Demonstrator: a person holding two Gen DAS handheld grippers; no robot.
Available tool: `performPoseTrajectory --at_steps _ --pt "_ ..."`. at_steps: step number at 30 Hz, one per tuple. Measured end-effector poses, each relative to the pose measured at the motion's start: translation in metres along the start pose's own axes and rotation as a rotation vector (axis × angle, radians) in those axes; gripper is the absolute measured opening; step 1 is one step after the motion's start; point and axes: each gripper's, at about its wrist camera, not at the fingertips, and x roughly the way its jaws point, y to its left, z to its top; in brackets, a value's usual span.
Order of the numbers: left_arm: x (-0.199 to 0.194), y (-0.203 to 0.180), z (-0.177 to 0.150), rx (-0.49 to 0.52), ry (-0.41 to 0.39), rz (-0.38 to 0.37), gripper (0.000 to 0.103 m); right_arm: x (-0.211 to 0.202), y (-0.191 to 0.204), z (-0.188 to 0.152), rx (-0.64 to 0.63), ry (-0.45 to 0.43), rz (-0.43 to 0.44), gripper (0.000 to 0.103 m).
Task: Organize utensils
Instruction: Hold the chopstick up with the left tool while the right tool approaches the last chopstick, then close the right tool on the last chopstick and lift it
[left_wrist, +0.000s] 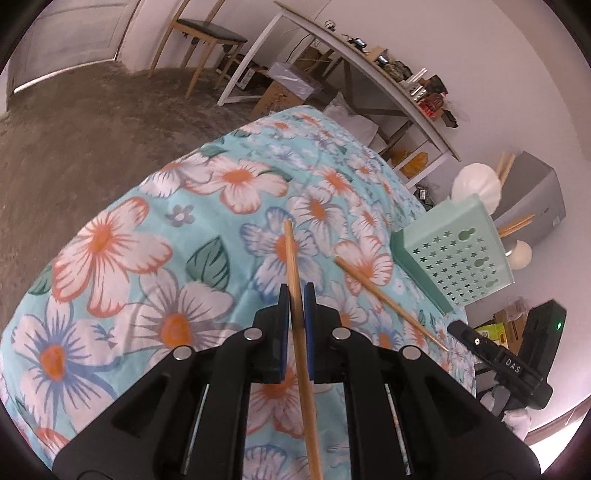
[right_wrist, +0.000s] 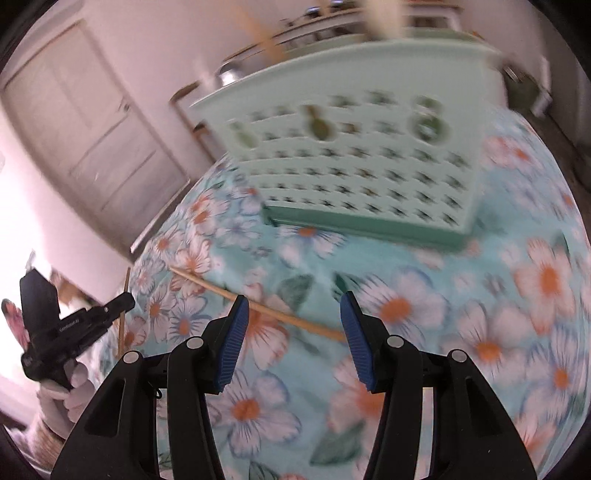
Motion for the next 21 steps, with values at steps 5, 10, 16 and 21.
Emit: performPoseTrajectory --at_steps 5,10,16,21 --pt "0.004 0.005 -0.002 -0.015 0.008 0.002 0.007 0.021 0.01 0.015 -0.082 0.035 -0.014 0.05" --pt "0.007 0.008 -0.003 -0.019 0.012 -0.001 0.008 0.04 0.003 0.019 -0.077 0.1 -0.023 0.05" --pt "0.007 0.007 -0.004 -0.019 0.011 -0.001 0.008 0.041 -0.002 0.013 -0.065 0.171 0.022 0.05" --pt "0.007 0.007 -0.004 -0.021 0.011 -0.001 0.008 0.031 0.002 0.003 -0.084 0.239 0.045 0.051"
